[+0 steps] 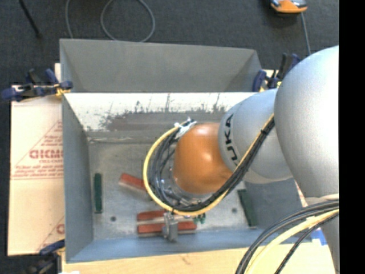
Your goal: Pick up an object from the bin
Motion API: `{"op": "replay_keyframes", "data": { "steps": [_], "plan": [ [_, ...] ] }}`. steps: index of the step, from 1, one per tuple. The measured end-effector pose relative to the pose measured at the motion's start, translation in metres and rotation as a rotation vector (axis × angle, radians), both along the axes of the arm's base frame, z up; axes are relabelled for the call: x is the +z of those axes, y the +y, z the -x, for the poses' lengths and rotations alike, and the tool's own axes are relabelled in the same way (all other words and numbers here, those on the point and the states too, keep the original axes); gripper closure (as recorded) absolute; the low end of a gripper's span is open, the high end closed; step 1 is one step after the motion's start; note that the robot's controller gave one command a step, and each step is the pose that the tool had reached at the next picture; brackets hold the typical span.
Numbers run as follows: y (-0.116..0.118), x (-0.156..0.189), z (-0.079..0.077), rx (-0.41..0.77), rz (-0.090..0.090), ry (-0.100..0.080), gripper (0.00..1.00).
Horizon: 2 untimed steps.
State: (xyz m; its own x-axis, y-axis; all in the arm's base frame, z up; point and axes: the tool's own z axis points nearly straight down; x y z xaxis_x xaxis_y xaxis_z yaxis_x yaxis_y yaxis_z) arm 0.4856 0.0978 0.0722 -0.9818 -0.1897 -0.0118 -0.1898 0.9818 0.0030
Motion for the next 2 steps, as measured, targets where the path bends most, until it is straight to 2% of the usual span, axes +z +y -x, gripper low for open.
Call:
{"op": "replay_keyframes", "data": {
  "steps": [1,2],
  "plan": [
    [-0.001,0.001,0.000,-0.006,0.002,0.002,1.00],
    [0.029,0.010,-0.032,0.777,0.009,-0.003,1.00]
  ]
}}
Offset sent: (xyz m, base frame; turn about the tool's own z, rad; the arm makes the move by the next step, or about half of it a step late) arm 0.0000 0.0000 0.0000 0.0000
